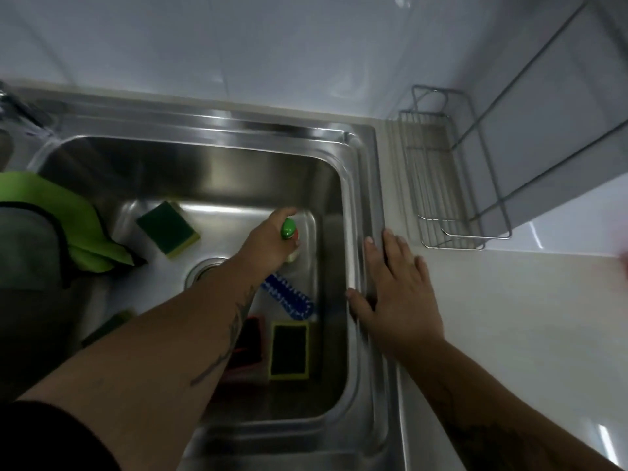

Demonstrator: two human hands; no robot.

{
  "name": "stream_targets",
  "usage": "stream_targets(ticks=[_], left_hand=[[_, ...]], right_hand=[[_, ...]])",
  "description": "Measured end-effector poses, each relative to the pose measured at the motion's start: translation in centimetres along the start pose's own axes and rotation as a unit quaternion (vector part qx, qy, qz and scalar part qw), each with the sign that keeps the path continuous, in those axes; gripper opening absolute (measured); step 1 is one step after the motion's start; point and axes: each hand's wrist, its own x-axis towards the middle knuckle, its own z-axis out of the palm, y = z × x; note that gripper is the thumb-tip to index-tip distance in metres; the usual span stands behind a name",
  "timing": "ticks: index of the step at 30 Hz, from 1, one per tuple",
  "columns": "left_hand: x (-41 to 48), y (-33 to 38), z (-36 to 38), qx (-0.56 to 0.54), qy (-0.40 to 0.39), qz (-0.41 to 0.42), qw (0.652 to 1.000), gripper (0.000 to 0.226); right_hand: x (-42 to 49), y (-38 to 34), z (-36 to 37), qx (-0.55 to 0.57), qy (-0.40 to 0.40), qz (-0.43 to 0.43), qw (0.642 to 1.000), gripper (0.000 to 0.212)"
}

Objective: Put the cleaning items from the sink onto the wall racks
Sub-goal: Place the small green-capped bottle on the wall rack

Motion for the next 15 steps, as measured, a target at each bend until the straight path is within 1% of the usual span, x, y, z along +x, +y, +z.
stream_targets(ticks=[2, 6, 9, 12, 15], left_hand=[[0.6, -0.2, 0.1, -0.011, 0.021, 0.005, 1.000, 0.049], [0.8, -0.1, -0.2, -0.053, 0.077, -0.015, 0.996, 0.035], [-0.2, 0.5, -1.0, -0.077, 0.123, -0.018, 0.989, 0.029], [-2.2, 1.8, -2.1, -0.111, 0.142, -0.010, 0.984, 0.026], [-5.0, 3.1, -3.5, -0.143, 0.164, 0.014, 0.976, 0.029]], right_hand=[[0.0, 0.1, 0.0, 0.000, -0.008, 0.001, 1.000, 0.081], [0.0, 0.0, 0.1, 0.000, -0.008, 0.004, 1.000, 0.081], [0.0, 0.0, 0.1, 0.009, -0.002, 0.000, 1.000, 0.081], [0.0, 0.3, 0.2, 0.011, 0.000, -0.003, 1.000, 0.084], [-0.1, 0.2, -0.1, 0.020, -0.005, -0.006, 1.000, 0.086]])
